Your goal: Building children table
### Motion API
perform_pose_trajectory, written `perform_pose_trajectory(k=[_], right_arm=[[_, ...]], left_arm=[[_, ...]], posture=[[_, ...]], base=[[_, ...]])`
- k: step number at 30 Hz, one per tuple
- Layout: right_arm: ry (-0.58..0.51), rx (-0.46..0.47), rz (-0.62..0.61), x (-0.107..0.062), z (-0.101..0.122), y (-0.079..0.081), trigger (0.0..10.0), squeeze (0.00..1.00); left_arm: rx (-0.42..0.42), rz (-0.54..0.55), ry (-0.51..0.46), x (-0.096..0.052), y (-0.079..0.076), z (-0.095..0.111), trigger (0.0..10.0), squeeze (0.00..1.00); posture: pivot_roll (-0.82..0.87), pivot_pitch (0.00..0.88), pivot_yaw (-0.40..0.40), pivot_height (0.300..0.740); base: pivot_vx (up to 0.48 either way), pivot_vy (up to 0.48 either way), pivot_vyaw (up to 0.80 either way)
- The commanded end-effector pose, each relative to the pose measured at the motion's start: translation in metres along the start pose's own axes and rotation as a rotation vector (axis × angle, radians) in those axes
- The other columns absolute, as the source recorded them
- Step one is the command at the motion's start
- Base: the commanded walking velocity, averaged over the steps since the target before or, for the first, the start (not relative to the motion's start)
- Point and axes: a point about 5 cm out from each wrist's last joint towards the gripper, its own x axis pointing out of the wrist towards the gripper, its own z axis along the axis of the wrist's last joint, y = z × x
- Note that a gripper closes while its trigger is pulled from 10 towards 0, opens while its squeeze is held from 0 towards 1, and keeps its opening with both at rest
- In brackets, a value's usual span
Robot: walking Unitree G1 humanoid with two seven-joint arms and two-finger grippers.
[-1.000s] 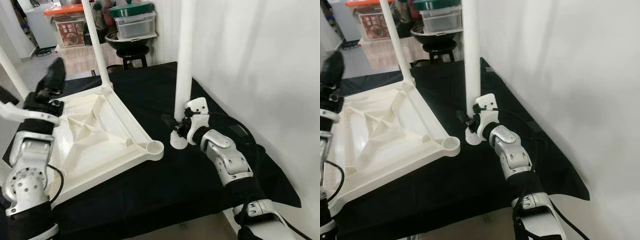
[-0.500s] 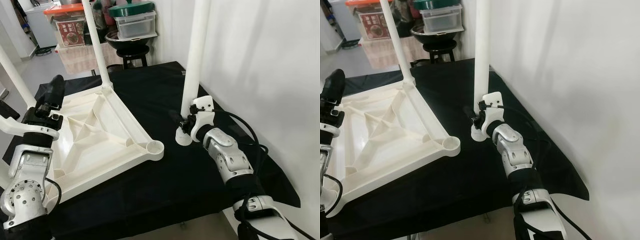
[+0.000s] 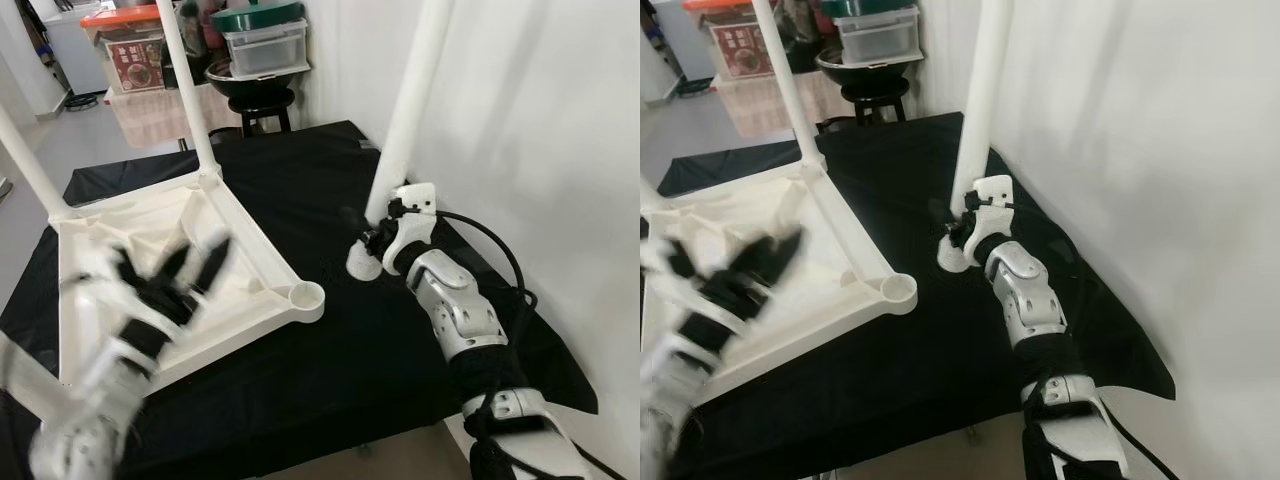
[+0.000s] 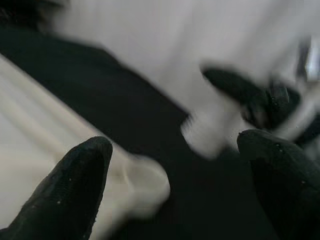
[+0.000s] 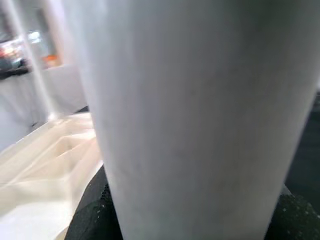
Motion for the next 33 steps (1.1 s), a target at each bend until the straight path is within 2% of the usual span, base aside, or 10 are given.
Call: perform_pose_trajectory(k=[1, 2, 5, 13, 17, 22, 33], right_arm=[[-0.007, 0.011, 0.057, 0.004, 0.0, 0.011, 10.0, 0.0], [-0.011, 0.017, 0.071, 0.004, 0.0, 0.013, 10.0, 0.0], [-0.013, 0.026, 0.096, 0.005, -0.003, 0.016, 10.0, 0.0], [0.019, 0.012, 0.139, 0.005, -0.016, 0.02, 10.0, 0.0], [0.01, 0.042, 0.129, 0.005, -0.022, 0.016, 10.0, 0.0], [-0.025, 0.143, 0.12, 0.006, -0.019, 0.015, 10.0, 0.0], [-0.036, 0.143, 0.141, -0.001, -0.02, 0.021, 10.0, 0.0]], left_arm=[[0.051, -0.008, 0.047, -0.003, -0.001, -0.005, 10.0, 0.0], [0.084, -0.018, 0.096, -0.004, -0.005, -0.013, 10.0, 0.0], [0.125, -0.021, 0.142, -0.002, -0.008, -0.021, 10.0, 0.0], [0.159, -0.027, 0.144, -0.003, -0.013, -0.021, 10.0, 0.0], [0.144, -0.038, 0.148, -0.007, -0.02, -0.024, 10.0, 0.0], [0.116, -0.058, 0.144, -0.011, -0.029, -0.023, 10.0, 0.0], [0.039, -0.091, 0.099, -0.021, -0.041, -0.017, 10.0, 0.0]], posture=[[-0.05, 0.017, 0.04, 0.74], [-0.05, 0.023, 0.04, 0.74], [-0.03, 0.034, 0.036, 0.74], [-0.02, 0.062, 0.034, 0.74], [0.01, 0.086, 0.028, 0.74], [-0.01, 0.14, 0.028, 0.74], [-0.04, 0.183, 0.045, 0.74]], base=[[0.0, 0.0, 0.8], [0.0, 0.0, 0.8], [0.0, 0.0, 0.8], [0.0, 0.0, 0.8], [0.0, 0.0, 0.4], [0.0, 0.0, 0.0], [0.0, 0.0, 0.0]])
